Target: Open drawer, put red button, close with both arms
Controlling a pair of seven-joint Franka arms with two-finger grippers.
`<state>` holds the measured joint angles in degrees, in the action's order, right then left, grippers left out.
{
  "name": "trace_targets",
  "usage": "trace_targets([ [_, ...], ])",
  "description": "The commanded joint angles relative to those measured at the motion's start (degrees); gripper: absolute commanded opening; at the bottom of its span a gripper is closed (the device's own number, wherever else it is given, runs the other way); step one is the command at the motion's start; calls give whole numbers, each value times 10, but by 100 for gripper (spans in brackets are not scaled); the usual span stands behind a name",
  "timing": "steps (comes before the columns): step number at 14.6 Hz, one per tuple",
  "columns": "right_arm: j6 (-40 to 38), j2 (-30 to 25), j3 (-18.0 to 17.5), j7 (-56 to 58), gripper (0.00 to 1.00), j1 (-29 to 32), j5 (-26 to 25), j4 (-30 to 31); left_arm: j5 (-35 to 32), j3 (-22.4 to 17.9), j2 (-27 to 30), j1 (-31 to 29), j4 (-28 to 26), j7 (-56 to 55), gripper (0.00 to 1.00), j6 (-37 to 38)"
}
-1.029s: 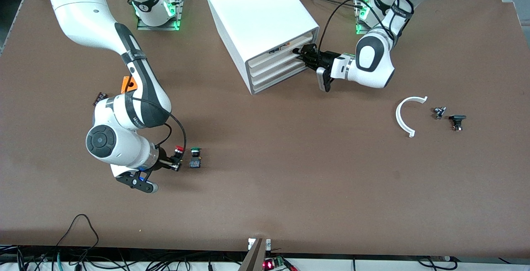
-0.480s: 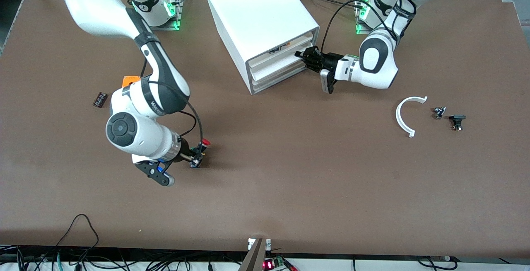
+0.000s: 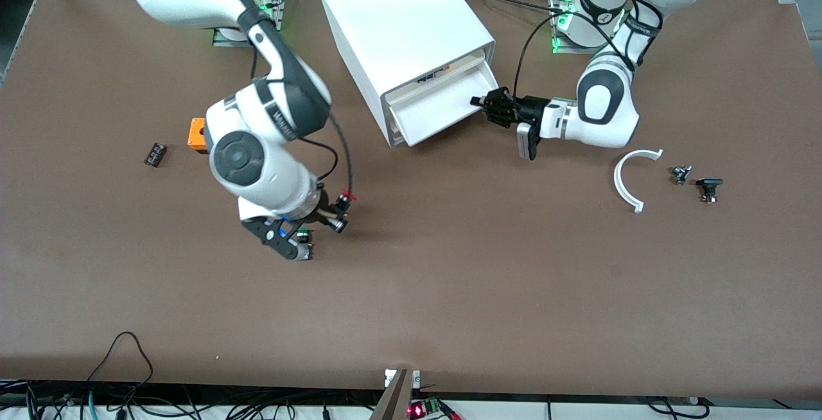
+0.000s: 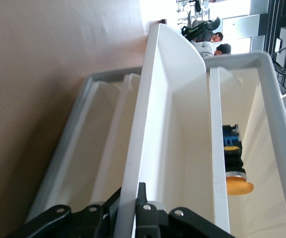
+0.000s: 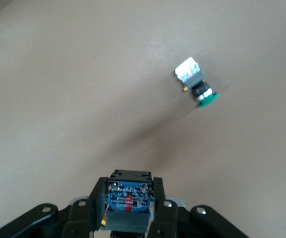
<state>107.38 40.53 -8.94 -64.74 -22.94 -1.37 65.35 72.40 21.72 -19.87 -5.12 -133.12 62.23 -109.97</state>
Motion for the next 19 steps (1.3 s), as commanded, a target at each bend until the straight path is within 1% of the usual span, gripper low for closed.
trace_targets([
  [1, -38, -19, 8, -69, 0, -48, -37, -13, -41, 1, -53, -37, 70, 11, 0, -1],
  [4, -63, -19, 8, -132, 0, -84, -57, -38, -46, -1, -83, -49, 109, 11, 0, 6],
  [7, -67, -19, 8, -201, 0, -126, -82, -55, -46, -1, -89, -58, 116, 11, 0, 7],
  [9, -60, -19, 9, -269, 0, -155, -86, -57, -46, -7, -89, -58, 121, 12, 0, 16],
  [11, -62, -19, 9, -311, 0, -181, -93, -57, -65, -13, -89, -58, 127, 11, 0, 21],
  [12, -62, -19, 7, -336, 0, -191, -94, -57, -73, -13, -89, -58, 133, 11, 15, 24],
  [13, -60, -17, 8, -366, 0, -203, -94, -57, -80, -13, -89, -59, 133, 18, 99, 24],
  [15, -59, -11, 8, -405, 0, -223, -94, -57, -94, -12, -87, -72, 135, 16, 100, 29],
  [18, -26, 10, 8, -455, 0, -236, -95, -56, -95, -13, -84, -76, 135, 13, 100, 53],
  [19, -13, 19, 8, -469, 0, -241, -106, -56, -95, -13, -83, -81, 136, 12, 100, 56],
])
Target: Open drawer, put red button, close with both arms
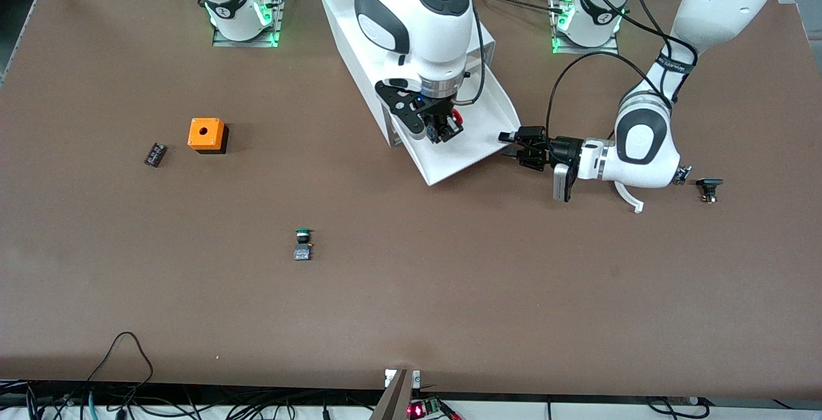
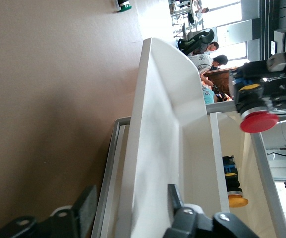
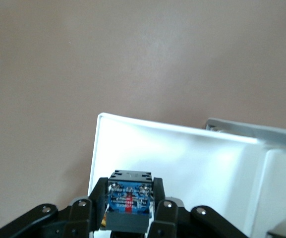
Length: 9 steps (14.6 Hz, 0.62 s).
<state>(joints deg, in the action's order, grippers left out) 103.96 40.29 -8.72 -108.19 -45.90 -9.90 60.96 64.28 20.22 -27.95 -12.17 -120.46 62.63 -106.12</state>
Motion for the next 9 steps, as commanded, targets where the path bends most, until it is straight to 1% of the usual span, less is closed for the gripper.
trace_targets([
  [1, 35, 32, 5, -52, 0, -16, -29, -12, -14, 2, -2, -12, 10, 7, 100, 27],
  [3, 65, 51, 5, -76, 0, -23, -37, -12, -39, 2, 3, -18, 21, -13, 100, 30],
  [5, 92, 67, 7, -91, 0, -24, -39, -12, -65, 2, 20, -19, 29, -62, 100, 36],
  [6, 101, 73, 13, -97, 0, -26, -39, -12, -81, 2, 25, -19, 36, -83, 100, 52],
  [7, 108, 79, 17, -98, 0, -31, -40, -12, -103, 1, 28, -19, 46, -106, 100, 64],
  [9, 117, 83, 32, -109, 0, -44, -39, -12, -177, 2, 37, -21, 69, -167, 100, 81],
])
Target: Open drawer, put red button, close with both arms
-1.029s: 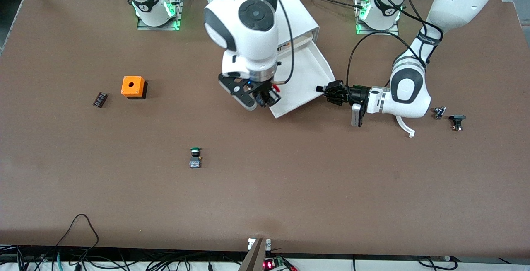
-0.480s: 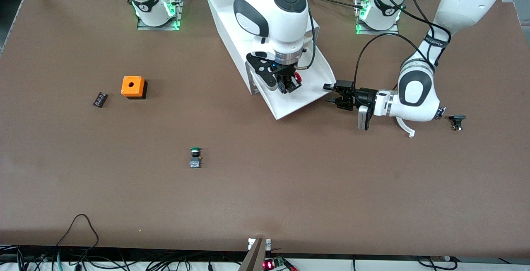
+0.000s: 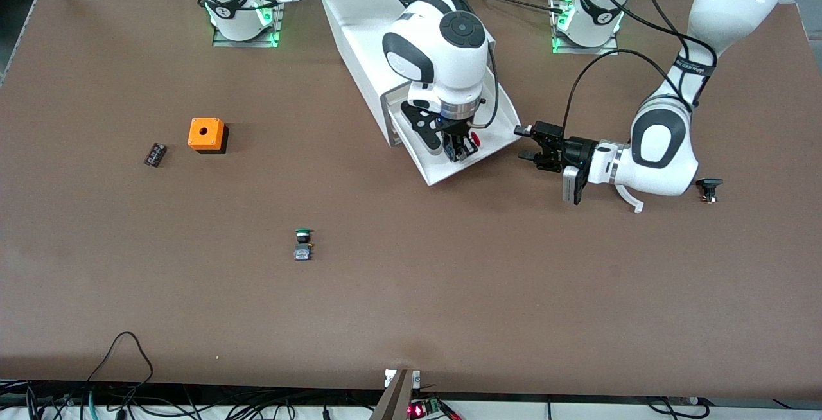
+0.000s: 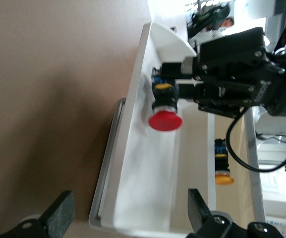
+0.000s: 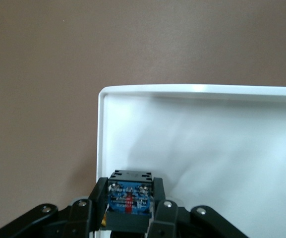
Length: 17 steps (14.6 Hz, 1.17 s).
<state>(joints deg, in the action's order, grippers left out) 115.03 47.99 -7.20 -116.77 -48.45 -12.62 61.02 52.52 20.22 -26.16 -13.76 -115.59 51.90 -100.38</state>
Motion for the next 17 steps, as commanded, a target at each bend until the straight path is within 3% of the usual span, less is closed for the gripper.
trace_targets([
  [1, 9, 8, 20, -26, 0, -19, -12, -13, -91, 2, 22, -6, 33, -96, 100, 40],
  [2, 9, 7, 20, -26, 5, -19, -11, -13, -115, 3, 23, -6, 50, -129, 100, 59],
  [4, 11, 7, 21, -24, 100, -17, -10, -20, -163, 3, 26, -5, 85, -197, 100, 97],
  [9, -6, 1, 11, -5, 100, 14, 1, -55, -263, 12, 30, 0, 177, -382, 100, 181],
  [13, -30, -11, -3, 98, 100, 78, 98, -90, -330, 13, 47, 1, 231, -526, 100, 197],
  [17, -39, -32, -4, 243, 100, 143, 167, -93, -371, 15, 47, 22, 250, -652, 100, 172],
])
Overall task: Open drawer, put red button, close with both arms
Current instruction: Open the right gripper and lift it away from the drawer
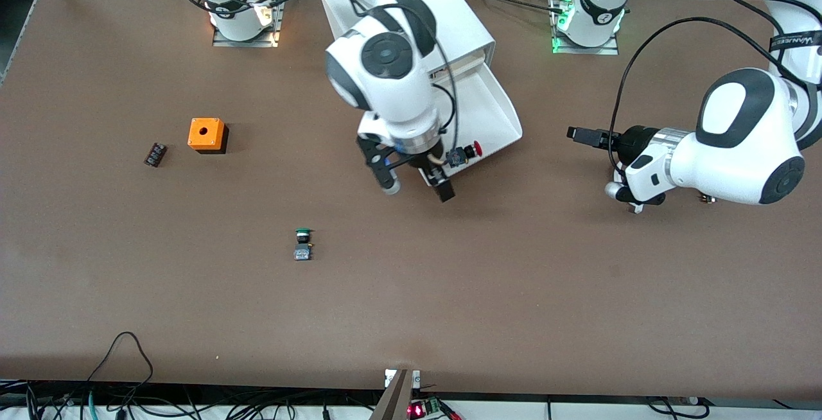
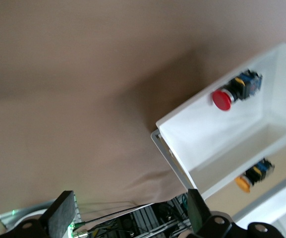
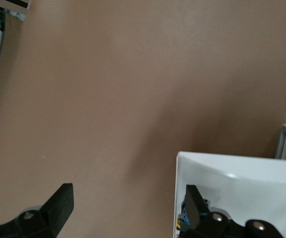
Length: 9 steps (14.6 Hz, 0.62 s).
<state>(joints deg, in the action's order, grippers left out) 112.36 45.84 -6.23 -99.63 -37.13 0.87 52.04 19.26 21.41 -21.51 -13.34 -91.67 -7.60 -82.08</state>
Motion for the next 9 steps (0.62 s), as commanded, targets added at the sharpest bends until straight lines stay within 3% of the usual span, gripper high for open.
trace_targets([
  [1, -11, -15, -12, 116, 100, 47, 54, -3, -61, 3, 1, 36, 10, -83, 100, -32],
  [3, -17, -17, -12, 200, 100, 79, 77, -2, -101, 2, -2, 80, 10, -170, 100, -77],
  [7, -84, -18, -6, 410, 100, 125, 75, 3, -113, -1, -23, 132, -6, -302, 100, -201],
  [9, -113, -33, 7, 518, 100, 156, 72, 35, -172, -1, -34, 153, -15, -331, 100, -250],
])
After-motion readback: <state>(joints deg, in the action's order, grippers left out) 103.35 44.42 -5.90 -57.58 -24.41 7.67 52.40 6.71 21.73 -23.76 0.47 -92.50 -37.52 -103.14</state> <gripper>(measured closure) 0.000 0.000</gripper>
